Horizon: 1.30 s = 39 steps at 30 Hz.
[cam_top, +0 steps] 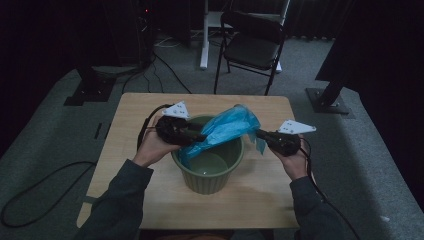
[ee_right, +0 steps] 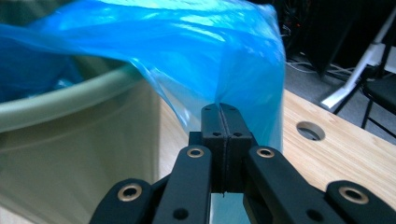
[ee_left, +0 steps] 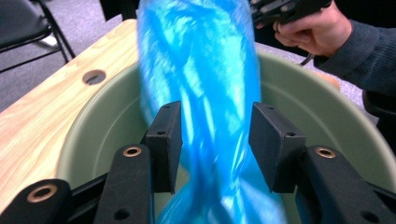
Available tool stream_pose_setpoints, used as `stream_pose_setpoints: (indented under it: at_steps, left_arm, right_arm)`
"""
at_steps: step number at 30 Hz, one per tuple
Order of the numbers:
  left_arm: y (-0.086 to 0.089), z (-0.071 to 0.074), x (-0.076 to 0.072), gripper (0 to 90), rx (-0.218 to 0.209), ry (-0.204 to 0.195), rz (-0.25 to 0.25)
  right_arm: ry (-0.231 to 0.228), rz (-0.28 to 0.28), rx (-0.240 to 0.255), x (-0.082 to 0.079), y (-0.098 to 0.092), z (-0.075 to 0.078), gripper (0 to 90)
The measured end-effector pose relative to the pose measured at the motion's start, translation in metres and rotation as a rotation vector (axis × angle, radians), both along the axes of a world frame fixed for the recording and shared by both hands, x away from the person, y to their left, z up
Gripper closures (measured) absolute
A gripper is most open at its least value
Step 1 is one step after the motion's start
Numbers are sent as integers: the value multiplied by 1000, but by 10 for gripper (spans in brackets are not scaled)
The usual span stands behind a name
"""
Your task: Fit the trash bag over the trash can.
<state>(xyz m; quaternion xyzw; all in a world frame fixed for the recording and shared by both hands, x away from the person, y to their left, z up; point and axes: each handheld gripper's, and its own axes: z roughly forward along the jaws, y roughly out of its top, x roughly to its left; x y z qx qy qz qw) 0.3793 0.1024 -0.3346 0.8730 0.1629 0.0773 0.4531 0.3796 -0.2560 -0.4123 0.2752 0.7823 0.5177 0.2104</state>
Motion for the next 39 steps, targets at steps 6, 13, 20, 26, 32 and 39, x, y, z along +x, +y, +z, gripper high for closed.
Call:
stream_pose_setpoints:
  at_steps: [6,13,20,26,32,39]
  left_arm:
    - [-31,3,-3,534,41,-17,-46]
    - [-61,1,-2,531,95,-44,-49]
    - [-83,0,-1,537,146,-70,-40]
    - [-97,-4,-1,737,205,-89,-35]
    - [-86,-2,-1,898,188,-85,-13]
    - [-62,0,-3,900,152,-65,19]
  right_arm:
    - [-15,41,6,-5,9,5,900]
    - [-26,69,11,-8,15,10,900]
    - [-36,95,10,-12,20,14,900]
    - [-46,109,7,-15,23,17,900]
    - [-44,114,8,-16,19,17,900]
    - [-28,128,5,-16,19,15,885]
